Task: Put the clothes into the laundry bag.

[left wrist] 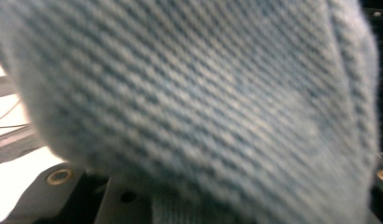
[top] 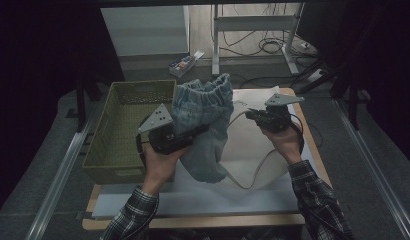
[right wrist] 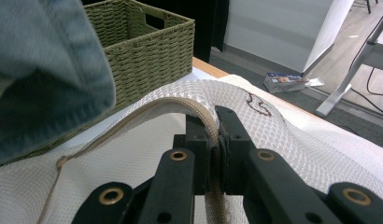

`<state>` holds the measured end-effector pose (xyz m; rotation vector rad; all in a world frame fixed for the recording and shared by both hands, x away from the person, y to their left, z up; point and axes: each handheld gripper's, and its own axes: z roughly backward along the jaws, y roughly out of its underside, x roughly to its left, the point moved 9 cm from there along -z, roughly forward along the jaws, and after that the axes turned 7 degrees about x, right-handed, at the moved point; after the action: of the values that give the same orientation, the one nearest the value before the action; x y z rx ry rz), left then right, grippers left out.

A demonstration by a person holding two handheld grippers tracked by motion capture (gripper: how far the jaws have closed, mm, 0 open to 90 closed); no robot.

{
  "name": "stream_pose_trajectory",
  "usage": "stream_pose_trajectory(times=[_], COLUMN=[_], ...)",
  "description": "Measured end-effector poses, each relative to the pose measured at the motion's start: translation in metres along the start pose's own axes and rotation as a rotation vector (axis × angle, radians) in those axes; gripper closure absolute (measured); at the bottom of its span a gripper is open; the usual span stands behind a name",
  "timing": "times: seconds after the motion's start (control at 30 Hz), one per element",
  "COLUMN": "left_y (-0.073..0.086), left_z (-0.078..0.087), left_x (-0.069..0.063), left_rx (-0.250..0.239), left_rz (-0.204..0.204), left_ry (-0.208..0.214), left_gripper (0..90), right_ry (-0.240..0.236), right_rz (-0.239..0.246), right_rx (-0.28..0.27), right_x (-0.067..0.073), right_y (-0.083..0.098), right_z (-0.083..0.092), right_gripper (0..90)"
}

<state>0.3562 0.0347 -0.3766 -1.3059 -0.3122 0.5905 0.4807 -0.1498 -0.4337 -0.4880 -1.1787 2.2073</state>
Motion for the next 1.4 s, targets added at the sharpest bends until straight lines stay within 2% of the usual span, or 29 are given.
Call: stream_pose_trajectory(times=[0.37,0.9,1.1,1.23,1.4], left_y=[0.018,0.023,0.035,0.045,0.06], left_z=[-0.021,-0.019,-0.029,-0.04,-0.051], left_x=[-0.022,-0.046,-0.049,-0.045,-0.039], left_rx=[0.013,0.004,0.035,0.074,0.108], left_rz=[-0.008,0.0,-0.017,-0.052,-0.04], left_ry=[0.05,0.131,0.119,0.08,0.063], left_gripper=[65.2,65.1,65.1,65.1,65.1], right_ry=[0.002,0.004,0.005,0.003,-0.001], right_rz=[0.001,-0.009,-0.017,-0.015,-0.014], right_rx=[0.001,0.007,0.011,0.008,0.003], right_x=[-0.002,-0.005,-0.007,-0.005,-0.003], right_y=[0.001,0.003,0.005,0.003,0.002], right_z=[0.0,-0.002,-0.003,-0.003,-0.002], right_gripper=[83.3,83.3,83.3,83.3,83.4])
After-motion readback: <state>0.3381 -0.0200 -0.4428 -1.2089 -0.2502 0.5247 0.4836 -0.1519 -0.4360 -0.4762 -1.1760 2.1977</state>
